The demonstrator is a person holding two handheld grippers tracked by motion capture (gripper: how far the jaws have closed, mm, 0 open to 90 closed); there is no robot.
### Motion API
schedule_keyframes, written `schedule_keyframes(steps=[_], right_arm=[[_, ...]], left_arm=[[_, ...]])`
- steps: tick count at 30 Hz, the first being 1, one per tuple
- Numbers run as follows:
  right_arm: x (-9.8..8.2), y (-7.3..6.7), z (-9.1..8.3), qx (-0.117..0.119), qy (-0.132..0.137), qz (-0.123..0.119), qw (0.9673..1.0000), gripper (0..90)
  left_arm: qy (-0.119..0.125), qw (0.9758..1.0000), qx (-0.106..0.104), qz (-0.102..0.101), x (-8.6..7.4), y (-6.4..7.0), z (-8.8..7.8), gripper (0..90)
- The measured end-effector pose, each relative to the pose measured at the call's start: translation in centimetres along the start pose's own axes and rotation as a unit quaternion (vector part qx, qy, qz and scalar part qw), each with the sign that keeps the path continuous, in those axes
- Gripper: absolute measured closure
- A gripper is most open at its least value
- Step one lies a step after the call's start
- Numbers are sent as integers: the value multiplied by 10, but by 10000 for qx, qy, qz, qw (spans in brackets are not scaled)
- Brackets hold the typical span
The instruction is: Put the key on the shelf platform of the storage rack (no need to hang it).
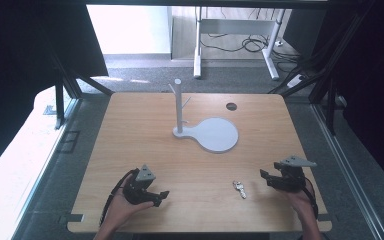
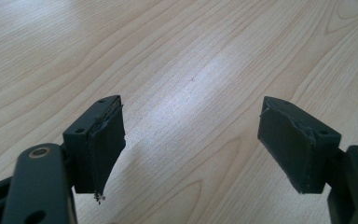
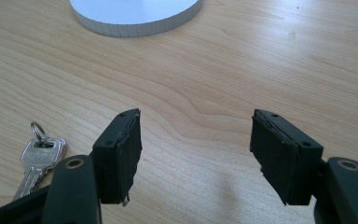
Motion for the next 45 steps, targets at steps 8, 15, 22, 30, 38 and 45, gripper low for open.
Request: schedule_keyframes(steps=[8,15,22,30,38,45], right_arm=[[4,3,-3,158,-143,80,9997,365],[10,1,-9,233,-421,-166,9987,385],[22,1,-17,271,-512,-444,9973,397],[46,-6,-26,403,-959,-741,9918,467],[60,-19,-26,611,-1367,-1100,9826,482],[63,-29,-21,663,-1644,-1331,9751,484]], left_arm=[[-4,9999,79,-85,-1,-4,-4,231],[-54,10000,46,-52,-1,-2,-1,231],[-38,9999,56,-82,-1,-2,-3,232],[-14,10000,50,-74,0,-1,-4,232],[-26,9999,50,-86,-1,-1,-4,232],[-22,9999,50,-106,0,-2,-4,231]])
Point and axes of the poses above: each handheld gripper's, and its own axes: z roughly forward along the jaws, x roughly out of its top, y roughly to its right, the point moved 3 cm from there along z, roughly forward along the jaws, and after that the axes turned 8 degrees about -x, right-handed, at the moved point
